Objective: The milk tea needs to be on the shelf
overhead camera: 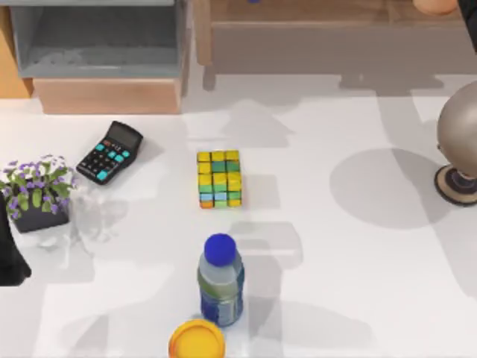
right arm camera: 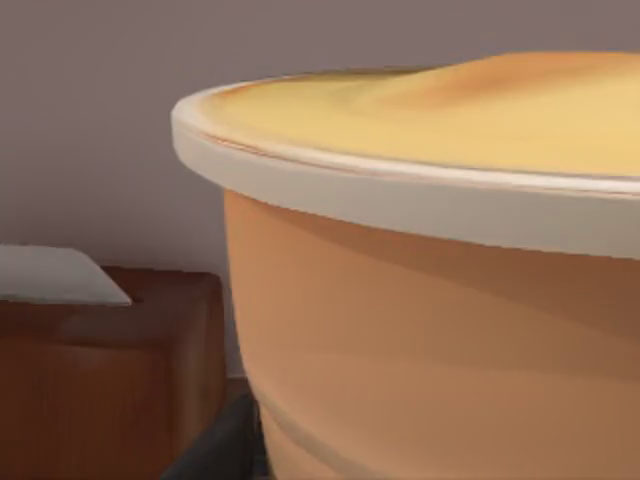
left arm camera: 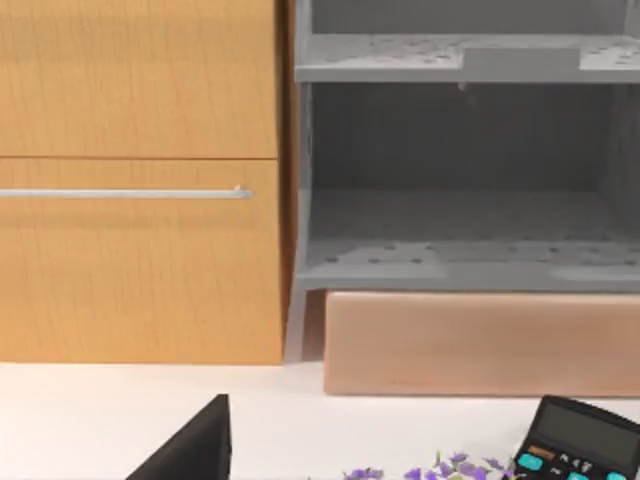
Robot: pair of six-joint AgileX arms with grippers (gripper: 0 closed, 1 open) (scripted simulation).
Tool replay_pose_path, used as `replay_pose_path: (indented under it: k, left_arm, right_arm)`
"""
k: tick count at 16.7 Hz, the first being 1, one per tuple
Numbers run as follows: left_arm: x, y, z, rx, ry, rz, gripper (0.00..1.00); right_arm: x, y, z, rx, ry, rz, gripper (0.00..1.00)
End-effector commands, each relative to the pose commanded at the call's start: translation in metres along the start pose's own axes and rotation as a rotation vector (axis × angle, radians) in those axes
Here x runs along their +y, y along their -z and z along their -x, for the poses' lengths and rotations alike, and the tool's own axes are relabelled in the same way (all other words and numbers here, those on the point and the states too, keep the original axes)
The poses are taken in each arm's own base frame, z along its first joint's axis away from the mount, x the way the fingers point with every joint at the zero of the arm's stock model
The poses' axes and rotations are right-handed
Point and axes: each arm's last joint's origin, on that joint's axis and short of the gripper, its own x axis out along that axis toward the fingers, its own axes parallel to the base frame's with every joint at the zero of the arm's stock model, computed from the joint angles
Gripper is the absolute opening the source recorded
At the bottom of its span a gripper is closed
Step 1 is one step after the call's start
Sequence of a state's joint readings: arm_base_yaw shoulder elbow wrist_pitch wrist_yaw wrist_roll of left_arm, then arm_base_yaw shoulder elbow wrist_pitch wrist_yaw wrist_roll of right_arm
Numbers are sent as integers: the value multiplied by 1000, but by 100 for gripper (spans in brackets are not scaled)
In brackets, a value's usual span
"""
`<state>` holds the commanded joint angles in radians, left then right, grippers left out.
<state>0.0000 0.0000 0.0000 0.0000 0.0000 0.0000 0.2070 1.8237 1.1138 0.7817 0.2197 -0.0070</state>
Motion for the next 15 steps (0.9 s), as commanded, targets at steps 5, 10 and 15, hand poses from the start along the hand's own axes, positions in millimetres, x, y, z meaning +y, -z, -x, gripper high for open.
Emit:
replay_pose_path:
  k: [5, 10, 15]
  left_arm:
    - [0, 0, 0, 0, 0, 0, 100]
    - [0, 0, 0, 0, 0, 0, 100]
    - [0, 0, 0, 0, 0, 0, 100]
  right_arm:
    - [-1, 7, -22, -19, 3, -2, 0]
    - [-2, 24, -41, -8, 4, 0, 0]
    - [-2, 25, -41, -7, 3, 1, 8]
